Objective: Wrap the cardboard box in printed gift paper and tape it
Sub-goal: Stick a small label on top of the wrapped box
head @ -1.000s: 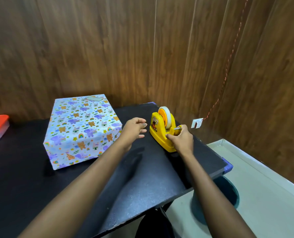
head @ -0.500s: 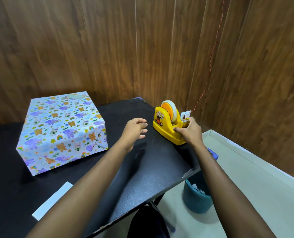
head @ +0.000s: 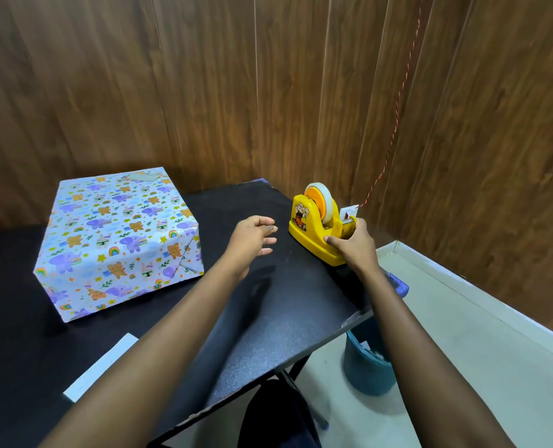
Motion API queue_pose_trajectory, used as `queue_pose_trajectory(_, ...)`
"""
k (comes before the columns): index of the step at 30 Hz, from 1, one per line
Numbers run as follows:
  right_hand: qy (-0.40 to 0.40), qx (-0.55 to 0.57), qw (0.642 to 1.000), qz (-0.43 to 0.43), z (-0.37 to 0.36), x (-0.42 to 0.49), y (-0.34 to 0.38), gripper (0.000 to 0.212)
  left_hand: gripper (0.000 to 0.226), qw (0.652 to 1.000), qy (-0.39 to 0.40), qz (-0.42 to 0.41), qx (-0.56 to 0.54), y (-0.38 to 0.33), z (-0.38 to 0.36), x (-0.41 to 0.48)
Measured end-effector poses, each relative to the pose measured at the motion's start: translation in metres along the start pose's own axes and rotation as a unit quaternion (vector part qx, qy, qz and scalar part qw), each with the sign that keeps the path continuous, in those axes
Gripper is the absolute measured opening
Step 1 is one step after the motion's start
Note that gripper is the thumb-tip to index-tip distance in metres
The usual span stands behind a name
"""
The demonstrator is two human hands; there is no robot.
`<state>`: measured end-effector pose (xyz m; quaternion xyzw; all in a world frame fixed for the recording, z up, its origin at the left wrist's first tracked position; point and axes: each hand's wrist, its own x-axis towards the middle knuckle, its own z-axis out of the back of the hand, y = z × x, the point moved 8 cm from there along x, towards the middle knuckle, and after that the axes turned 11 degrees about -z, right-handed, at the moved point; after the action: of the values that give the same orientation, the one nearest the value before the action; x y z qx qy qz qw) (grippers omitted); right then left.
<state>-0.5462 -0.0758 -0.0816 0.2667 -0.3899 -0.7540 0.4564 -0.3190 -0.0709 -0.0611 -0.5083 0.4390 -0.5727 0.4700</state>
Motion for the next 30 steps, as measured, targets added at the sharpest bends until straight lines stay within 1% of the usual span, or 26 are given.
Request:
queue_pose_trajectory(1, -0.019, 0.004, 1.0, 0.007, 0.001, -0.002, 0.0, 0.076, 0.02, 1.0, 0.001, -0.001, 0.001, -0.001, 0.001, -0.001)
queue_pose_trajectory(3, -0.087, 0.023, 0.995, 0.035, 0.009, -0.013, 0.006, 0.075, 0.021, 1.0, -0.002, -0.006, 0.0, -0.004, 0.004, -0.004)
queue_pose_trajectory(6, -0.18, 0.058, 0.981, 0.048, 0.014, -0.043, 0.018, 0.063, 0.018, 1.0, -0.018, -0.023, 0.007, -0.01, 0.017, -0.013)
queue_pose_trajectory(8, -0.211, 0.085, 0.973, 0.043, 0.009, -0.062, 0.024, 0.051, 0.016, 0.999, -0.037, -0.034, 0.02, -0.013, 0.03, -0.02)
queue_pose_trajectory(9, -0.209, 0.1, 0.972, 0.046, 0.002, -0.072, 0.029, 0.046, 0.015, 0.998, -0.049, -0.04, 0.025, -0.015, 0.039, -0.026)
queue_pose_trajectory(10, -0.191, 0.12, 0.973, 0.044, -0.007, -0.079, 0.035, 0.041, 0.015, 0.997, -0.06, -0.046, 0.03, -0.017, 0.048, -0.031)
queue_pose_trajectory(12, -0.119, 0.164, 0.978, 0.043, -0.036, -0.085, 0.048, 0.033, 0.014, 0.992, -0.089, -0.065, 0.054, -0.023, 0.069, -0.043)
queue_pose_trajectory(14, -0.018, 0.2, 0.979, 0.04, -0.075, -0.093, 0.066, 0.026, 0.015, 0.974, -0.145, -0.106, 0.14, -0.033, 0.102, -0.057)
queue_pose_trajectory(15, 0.034, 0.212, 0.976, 0.032, -0.096, -0.097, 0.074, 0.023, 0.016, 0.953, -0.179, -0.13, 0.209, -0.04, 0.122, -0.065)
queue_pose_trajectory(17, 0.127, 0.21, 0.969, 0.019, -0.133, -0.107, 0.09, 0.024, 0.021, 0.891, -0.238, -0.169, 0.348, -0.052, 0.155, -0.081)
queue_pose_trajectory(18, 0.169, 0.198, 0.965, 0.024, -0.151, -0.113, 0.1, 0.026, 0.024, 0.859, -0.258, -0.173, 0.408, -0.056, 0.173, -0.089)
queue_pose_trajectory(19, 0.202, 0.182, 0.962, 0.034, -0.164, -0.118, 0.107, 0.029, 0.028, 0.83, -0.268, -0.165, 0.461, -0.055, 0.186, -0.094)
queue_pose_trajectory(20, 0.234, 0.171, 0.956, 0.052, -0.18, -0.124, 0.12, 0.03, 0.033, 0.804, -0.268, -0.137, 0.513, -0.05, 0.206, -0.098)
queue_pose_trajectory(21, 0.251, 0.163, 0.952, 0.067, -0.187, -0.125, 0.124, 0.03, 0.041, 0.788, -0.249, -0.1, 0.554, -0.04, 0.216, -0.098)
queue_pose_trajectory(22, 0.266, 0.16, 0.947, 0.082, -0.195, -0.126, 0.13, 0.03, 0.049, 0.78, -0.227, -0.059, 0.581, -0.029, 0.229, -0.098)
queue_pose_trajectory(23, 0.28, 0.164, 0.942, 0.089, -0.204, -0.125, 0.136, 0.031, 0.055, 0.782, -0.208, -0.027, 0.587, -0.019, 0.243, -0.097)
queue_pose_trajectory(24, 0.29, 0.171, 0.937, 0.089, -0.209, -0.121, 0.137, 0.031, 0.058, 0.795, -0.189, -0.008, 0.577, -0.009, 0.25, -0.095)
queue_pose_trajectory(27, 0.312, 0.196, 0.925, 0.09, -0.222, -0.112, 0.141, 0.031, 0.057, 0.837, -0.16, -0.02, 0.524, 0.003, 0.259, -0.087)
queue_pose_trajectory(30, 0.316, 0.216, 0.92, 0.086, -0.228, -0.106, 0.148, 0.03, 0.054, 0.848, -0.17, -0.031, 0.5, 0.002, 0.264, -0.078)
